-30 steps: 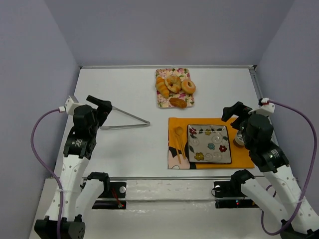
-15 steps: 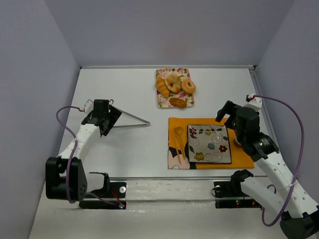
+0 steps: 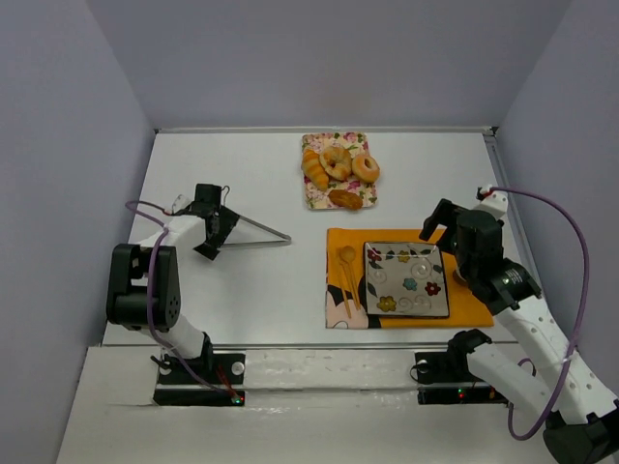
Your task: Place the bread
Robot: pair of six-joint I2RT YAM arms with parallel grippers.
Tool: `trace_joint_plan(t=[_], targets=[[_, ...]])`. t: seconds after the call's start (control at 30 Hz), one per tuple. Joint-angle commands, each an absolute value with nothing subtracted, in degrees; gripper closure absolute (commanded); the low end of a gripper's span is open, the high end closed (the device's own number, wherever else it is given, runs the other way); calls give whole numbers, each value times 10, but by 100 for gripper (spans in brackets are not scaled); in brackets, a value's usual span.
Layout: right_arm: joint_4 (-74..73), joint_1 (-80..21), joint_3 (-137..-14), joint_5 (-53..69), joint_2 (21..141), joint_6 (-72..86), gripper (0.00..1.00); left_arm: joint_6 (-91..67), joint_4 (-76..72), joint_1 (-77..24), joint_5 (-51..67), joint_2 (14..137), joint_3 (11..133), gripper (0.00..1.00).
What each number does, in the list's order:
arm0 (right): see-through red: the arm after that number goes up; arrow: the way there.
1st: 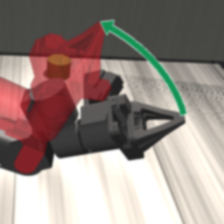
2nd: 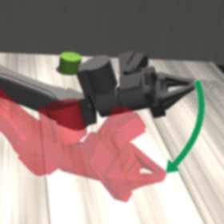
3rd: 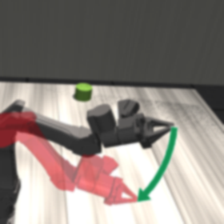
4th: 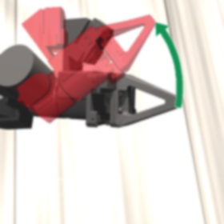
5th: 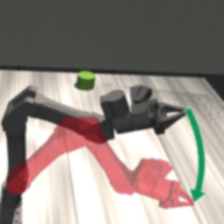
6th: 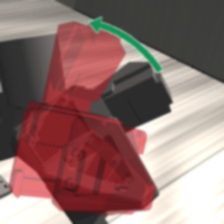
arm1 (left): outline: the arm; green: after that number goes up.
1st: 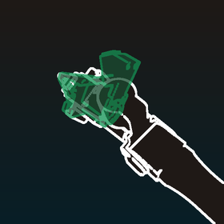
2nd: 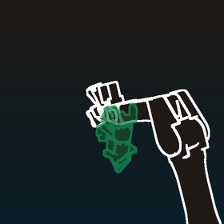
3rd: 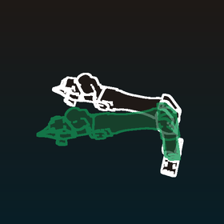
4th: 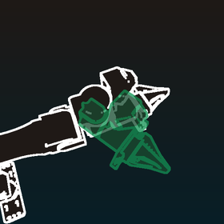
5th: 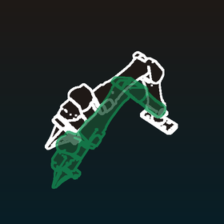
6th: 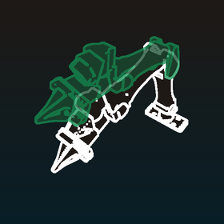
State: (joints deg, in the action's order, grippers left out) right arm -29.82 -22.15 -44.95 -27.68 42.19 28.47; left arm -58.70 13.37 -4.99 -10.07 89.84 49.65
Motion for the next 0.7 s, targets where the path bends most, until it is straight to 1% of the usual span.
trace_joint_plan(t=[0.0,0.07,0.2,0.23,0.27,0.47,0.5,0.57,0.63,0.67], targets=[[-300,-221,-450,-304,413,280,0,-648,191,-47,-175,900,513,4],[-301,-221,-450,-308,416,279,0,-674,211,-47,-204,903,508,8],[-305,-221,-454,-315,424,282,0,-679,219,-47,-220,925,519,16],[-306,-221,-455,-316,425,283,0,-676,224,-47,-219,944,525,22],[-307,-221,-455,-316,425,285,0,-673,228,-47,-221,954,535,25],[-321,-221,-460,-316,413,294,0,-650,221,-48,-210,1013,555,37],[-323,-221,-460,-316,410,294,0,-648,221,-48,-212,1017,555,41],[-328,-221,-460,-318,401,296,0,-644,224,-48,-222,1019,556,59],[-331,-221,-460,-316,389,298,0,-649,232,-50,-237,1011,555,70],[-333,-221,-461,-315,385,298,0,-650,234,-50,-240,1007,554,72]])
